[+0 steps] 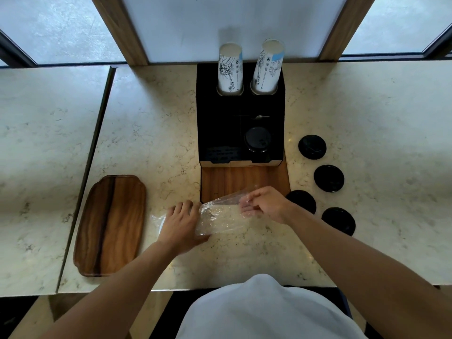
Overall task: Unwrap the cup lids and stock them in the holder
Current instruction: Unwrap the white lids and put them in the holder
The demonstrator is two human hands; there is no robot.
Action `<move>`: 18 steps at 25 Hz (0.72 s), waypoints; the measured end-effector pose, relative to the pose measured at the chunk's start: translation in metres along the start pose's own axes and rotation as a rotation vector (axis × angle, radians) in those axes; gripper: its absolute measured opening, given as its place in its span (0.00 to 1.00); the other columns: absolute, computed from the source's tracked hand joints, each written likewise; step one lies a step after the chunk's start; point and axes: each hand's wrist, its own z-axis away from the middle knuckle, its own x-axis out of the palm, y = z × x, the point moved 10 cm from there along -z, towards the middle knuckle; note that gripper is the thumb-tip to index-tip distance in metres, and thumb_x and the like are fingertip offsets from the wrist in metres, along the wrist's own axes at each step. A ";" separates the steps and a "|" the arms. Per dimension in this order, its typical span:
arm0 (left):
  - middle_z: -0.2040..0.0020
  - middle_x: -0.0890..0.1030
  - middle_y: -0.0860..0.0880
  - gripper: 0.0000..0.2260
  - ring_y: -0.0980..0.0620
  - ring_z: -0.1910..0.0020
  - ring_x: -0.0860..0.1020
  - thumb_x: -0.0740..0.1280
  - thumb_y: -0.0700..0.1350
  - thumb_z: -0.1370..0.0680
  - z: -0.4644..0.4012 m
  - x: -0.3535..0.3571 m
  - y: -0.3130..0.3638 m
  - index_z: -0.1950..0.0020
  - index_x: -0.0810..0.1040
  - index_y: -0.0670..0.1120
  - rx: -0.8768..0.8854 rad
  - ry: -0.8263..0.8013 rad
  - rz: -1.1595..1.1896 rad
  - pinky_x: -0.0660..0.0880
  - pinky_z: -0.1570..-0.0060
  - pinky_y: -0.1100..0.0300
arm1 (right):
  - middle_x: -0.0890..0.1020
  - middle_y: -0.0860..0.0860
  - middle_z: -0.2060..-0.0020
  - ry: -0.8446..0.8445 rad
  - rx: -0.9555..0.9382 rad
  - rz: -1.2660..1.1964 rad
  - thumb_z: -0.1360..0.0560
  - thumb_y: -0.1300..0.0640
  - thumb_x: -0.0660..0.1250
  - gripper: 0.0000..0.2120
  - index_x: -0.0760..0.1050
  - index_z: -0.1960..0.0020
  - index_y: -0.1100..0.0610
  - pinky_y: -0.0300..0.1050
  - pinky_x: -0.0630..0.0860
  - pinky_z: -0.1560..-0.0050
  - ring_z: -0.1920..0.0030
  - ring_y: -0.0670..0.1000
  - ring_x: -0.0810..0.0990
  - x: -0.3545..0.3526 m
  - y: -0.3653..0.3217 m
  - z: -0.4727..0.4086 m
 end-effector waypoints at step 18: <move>0.29 0.70 0.43 0.53 0.41 0.31 0.67 0.61 0.80 0.35 0.033 -0.007 -0.017 0.22 0.62 0.44 -0.098 0.008 0.157 0.62 0.26 0.42 | 0.71 0.67 0.26 -0.922 0.290 -0.295 0.17 0.72 0.57 0.21 0.65 0.24 0.70 0.57 0.68 0.25 0.26 0.66 0.70 0.091 0.002 -0.002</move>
